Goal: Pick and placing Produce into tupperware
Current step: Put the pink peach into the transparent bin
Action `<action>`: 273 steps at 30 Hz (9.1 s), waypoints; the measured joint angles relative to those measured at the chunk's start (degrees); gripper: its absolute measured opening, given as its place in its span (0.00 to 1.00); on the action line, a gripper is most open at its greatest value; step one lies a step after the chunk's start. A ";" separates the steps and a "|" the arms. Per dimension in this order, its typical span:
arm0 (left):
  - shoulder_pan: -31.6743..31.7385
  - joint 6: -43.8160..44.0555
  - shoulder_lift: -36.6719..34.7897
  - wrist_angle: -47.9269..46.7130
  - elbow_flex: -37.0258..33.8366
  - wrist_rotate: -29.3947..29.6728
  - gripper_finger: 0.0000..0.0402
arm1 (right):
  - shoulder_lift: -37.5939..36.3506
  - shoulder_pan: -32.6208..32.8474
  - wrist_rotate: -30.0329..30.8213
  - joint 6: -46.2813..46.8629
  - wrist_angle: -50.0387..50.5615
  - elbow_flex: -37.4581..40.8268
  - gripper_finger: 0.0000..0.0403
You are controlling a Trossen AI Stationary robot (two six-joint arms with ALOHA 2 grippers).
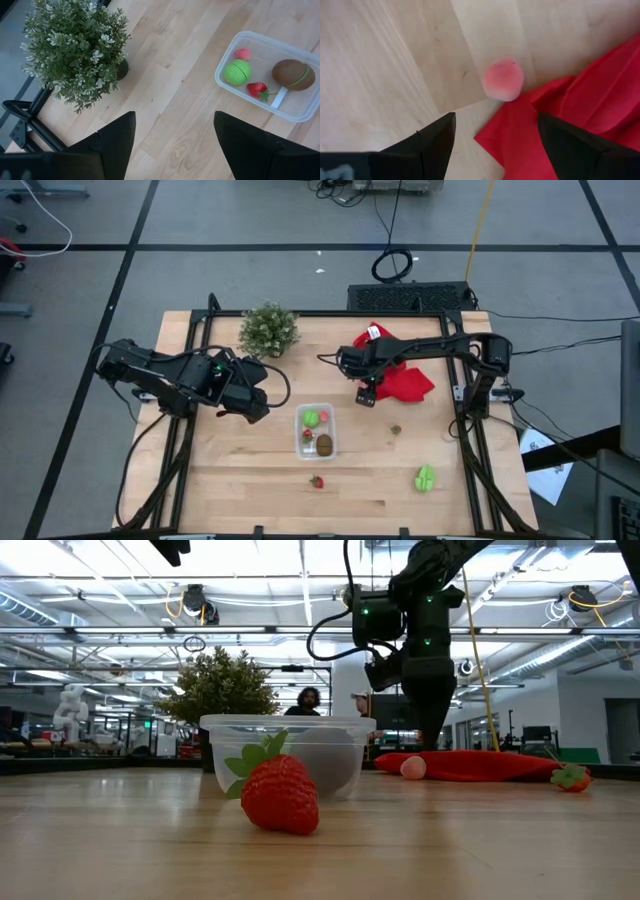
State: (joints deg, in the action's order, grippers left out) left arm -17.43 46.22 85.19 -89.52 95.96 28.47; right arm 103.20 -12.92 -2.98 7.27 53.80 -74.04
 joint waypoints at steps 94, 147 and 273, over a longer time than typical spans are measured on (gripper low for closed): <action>0.00 -1.11 -0.01 2.78 0.00 -0.39 0.68 | 1.09 -5.01 -4.58 3.87 -16.40 8.09 0.66; 0.00 -1.05 -0.01 2.80 0.00 -0.46 0.68 | -4.77 -5.01 -2.71 1.02 -16.30 8.04 0.69; 0.11 -1.49 0.00 4.15 0.00 0.11 0.68 | 3.87 5.00 -3.26 -3.59 -34.85 3.19 0.78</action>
State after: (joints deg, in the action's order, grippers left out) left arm -17.32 44.73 85.20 -85.36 95.96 28.58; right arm 107.07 -7.92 -6.24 3.68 18.95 -70.85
